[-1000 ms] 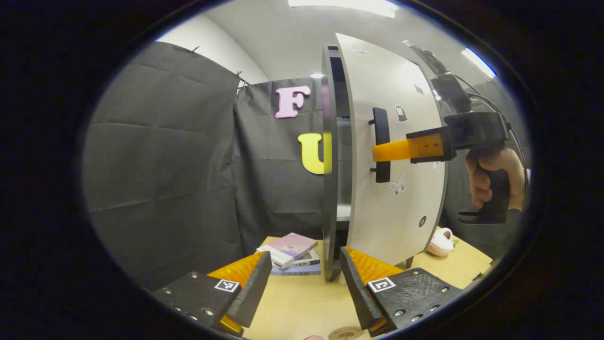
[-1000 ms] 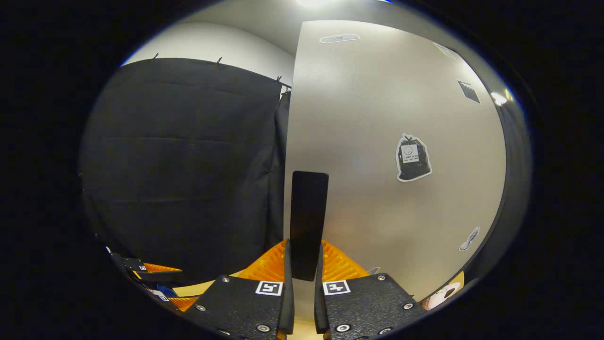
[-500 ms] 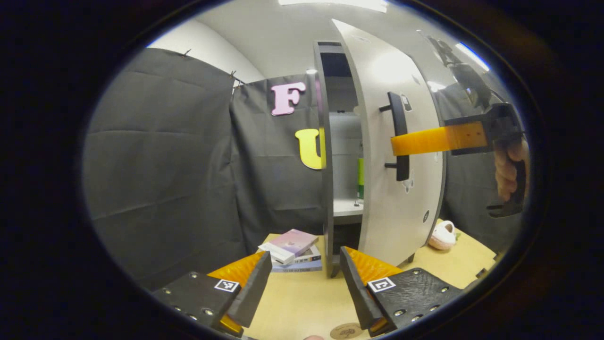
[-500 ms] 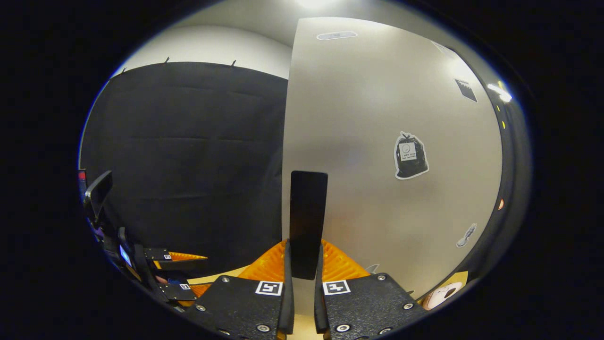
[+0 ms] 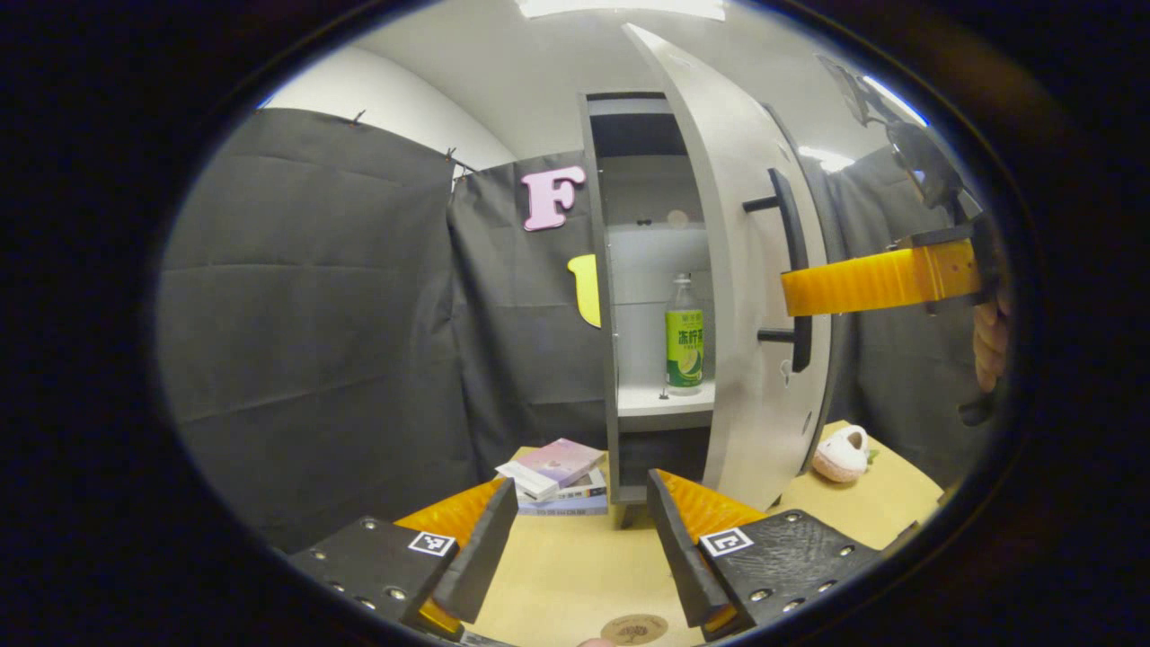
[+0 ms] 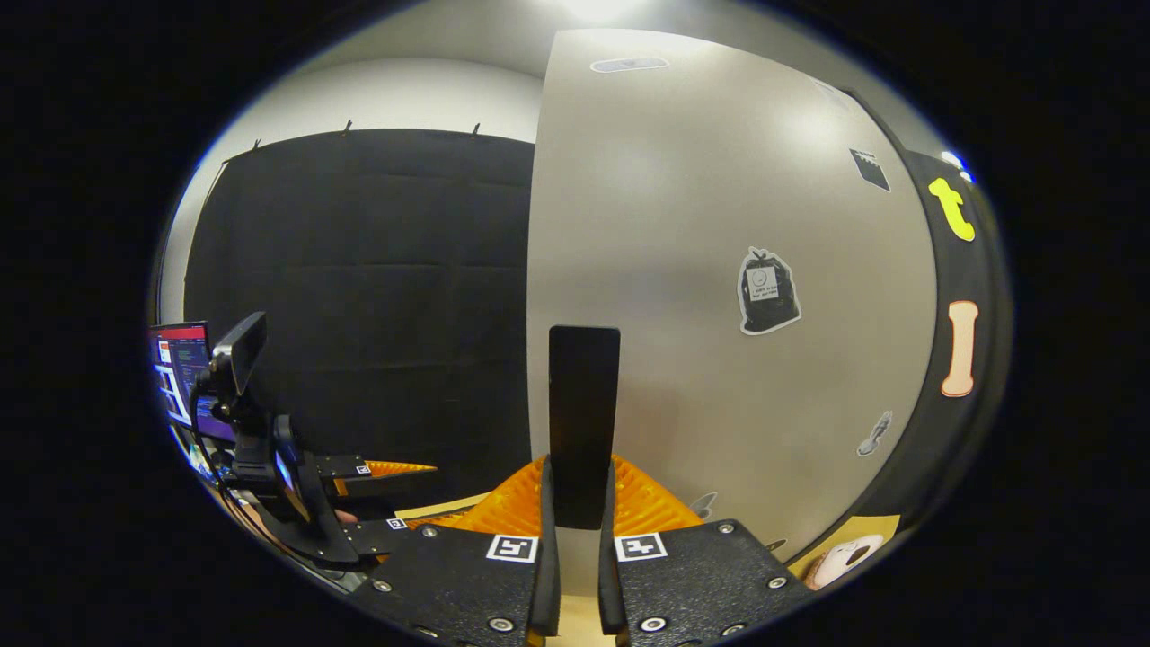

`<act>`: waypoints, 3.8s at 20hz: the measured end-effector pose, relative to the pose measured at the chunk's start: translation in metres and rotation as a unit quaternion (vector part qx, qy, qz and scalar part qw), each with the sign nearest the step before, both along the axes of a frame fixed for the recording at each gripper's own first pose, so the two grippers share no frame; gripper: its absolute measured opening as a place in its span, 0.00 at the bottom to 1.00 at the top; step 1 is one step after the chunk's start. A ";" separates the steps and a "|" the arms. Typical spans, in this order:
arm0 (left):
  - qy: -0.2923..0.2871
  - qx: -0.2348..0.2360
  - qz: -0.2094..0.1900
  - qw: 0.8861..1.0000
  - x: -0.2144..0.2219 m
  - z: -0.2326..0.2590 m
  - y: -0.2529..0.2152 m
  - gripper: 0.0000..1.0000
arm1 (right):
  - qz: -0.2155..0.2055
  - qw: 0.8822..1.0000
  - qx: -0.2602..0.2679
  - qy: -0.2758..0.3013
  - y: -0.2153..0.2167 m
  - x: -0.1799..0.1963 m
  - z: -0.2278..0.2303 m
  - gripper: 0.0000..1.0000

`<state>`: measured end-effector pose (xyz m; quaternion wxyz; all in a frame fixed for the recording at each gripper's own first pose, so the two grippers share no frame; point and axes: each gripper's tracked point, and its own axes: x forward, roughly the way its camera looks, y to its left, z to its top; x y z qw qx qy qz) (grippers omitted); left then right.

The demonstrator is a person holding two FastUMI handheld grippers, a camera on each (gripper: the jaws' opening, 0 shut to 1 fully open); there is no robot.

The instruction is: Open the cabinet door with the right hand, grasp the bottle in the cabinet with the left hand and place it on the coaster, then close the cabinet door with the right hand.

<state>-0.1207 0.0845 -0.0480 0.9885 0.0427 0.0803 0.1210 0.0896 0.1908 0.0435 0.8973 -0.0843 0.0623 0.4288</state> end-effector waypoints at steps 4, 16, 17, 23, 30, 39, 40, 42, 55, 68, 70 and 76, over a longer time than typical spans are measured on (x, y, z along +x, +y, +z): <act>0.005 -0.005 0.016 1.000 -0.014 -0.003 -0.019 0.83 | 0.015 1.000 -0.001 0.006 -0.010 -0.002 -0.001 0.16; 0.011 -0.016 -0.009 1.000 -0.013 -0.008 -0.103 0.86 | -0.020 0.999 0.023 0.021 -0.062 -0.040 0.010 0.17; 0.012 -0.018 -0.014 1.000 -0.010 -0.008 -0.108 0.86 | -0.025 0.999 0.026 0.022 -0.064 -0.043 0.010 0.16; 0.018 -0.031 -0.016 0.999 -0.002 -0.017 -0.113 0.86 | -0.082 0.996 0.019 0.009 -0.073 -0.059 0.014 0.12; 0.031 -0.022 -0.015 0.999 0.016 -0.029 -0.094 0.83 | -0.169 0.986 0.010 -0.005 -0.088 -0.056 0.018 0.11; 0.037 -0.007 -0.074 0.997 0.079 -0.034 -0.137 0.83 | -0.303 0.952 0.023 -0.028 -0.137 -0.062 0.035 0.11; 0.036 -0.003 -0.081 0.996 0.086 -0.035 -0.142 0.84 | -0.295 0.955 0.031 -0.021 -0.131 -0.067 0.036 0.11; 0.038 0.003 -0.093 0.995 0.102 -0.039 -0.149 0.86 | -0.287 0.957 0.024 -0.028 -0.120 -0.079 0.038 0.10; 0.016 0.031 -0.120 0.992 0.232 -0.027 -0.120 0.84 | -0.381 0.921 0.073 -0.034 -0.158 -0.107 0.047 0.66; -0.025 0.050 -0.135 0.989 0.364 0.004 -0.099 0.79 | -0.552 0.833 0.042 -0.012 -0.237 -0.098 0.003 0.83; -0.028 0.037 -0.135 0.990 0.383 0.005 -0.095 0.82 | -0.560 0.827 0.035 -0.022 -0.232 -0.088 0.006 0.83; -0.032 0.039 -0.140 0.989 0.417 -0.002 -0.100 0.82 | -0.576 0.816 0.018 -0.032 -0.228 -0.077 0.004 0.83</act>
